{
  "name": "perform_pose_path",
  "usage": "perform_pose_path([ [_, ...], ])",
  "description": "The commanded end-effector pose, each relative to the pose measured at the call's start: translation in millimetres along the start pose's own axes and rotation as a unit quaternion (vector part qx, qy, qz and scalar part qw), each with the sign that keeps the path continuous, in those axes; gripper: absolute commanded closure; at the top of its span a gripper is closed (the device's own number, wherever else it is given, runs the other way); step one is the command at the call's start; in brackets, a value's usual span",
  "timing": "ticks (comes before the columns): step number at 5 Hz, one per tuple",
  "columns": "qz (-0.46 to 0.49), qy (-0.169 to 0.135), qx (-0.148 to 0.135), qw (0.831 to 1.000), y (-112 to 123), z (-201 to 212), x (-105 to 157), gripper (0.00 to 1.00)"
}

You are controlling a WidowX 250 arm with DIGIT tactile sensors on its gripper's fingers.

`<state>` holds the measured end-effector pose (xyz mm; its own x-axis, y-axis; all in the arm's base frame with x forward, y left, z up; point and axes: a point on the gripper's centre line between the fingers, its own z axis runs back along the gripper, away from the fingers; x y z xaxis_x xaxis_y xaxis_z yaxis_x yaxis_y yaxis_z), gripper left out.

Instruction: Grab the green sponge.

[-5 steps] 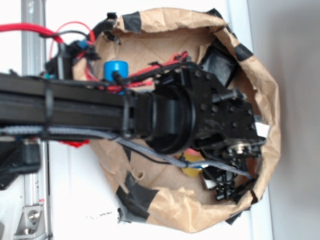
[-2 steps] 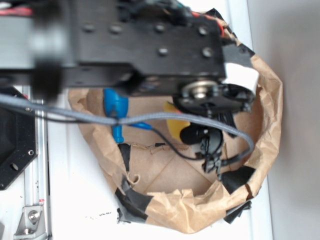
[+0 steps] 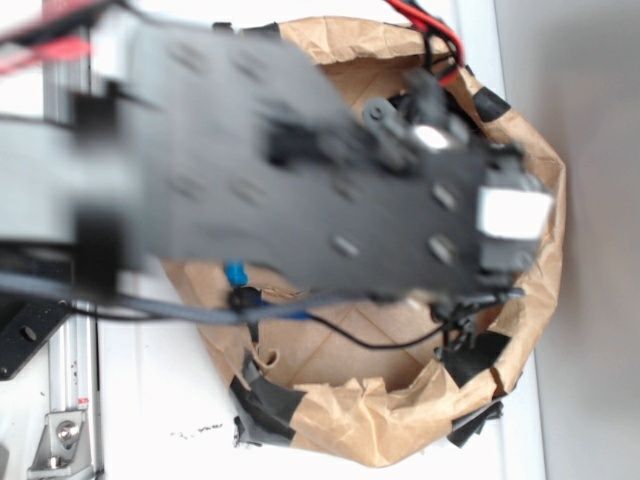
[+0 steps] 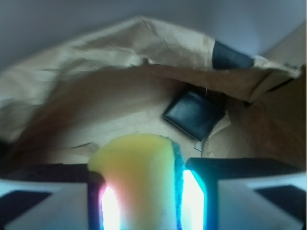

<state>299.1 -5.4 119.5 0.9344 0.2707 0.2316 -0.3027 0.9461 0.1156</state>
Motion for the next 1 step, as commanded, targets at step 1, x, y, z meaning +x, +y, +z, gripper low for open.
perform_pose_path([
  [1,-0.005,-0.032,-0.026,0.999,12.7,50.5,-35.5,1.0],
])
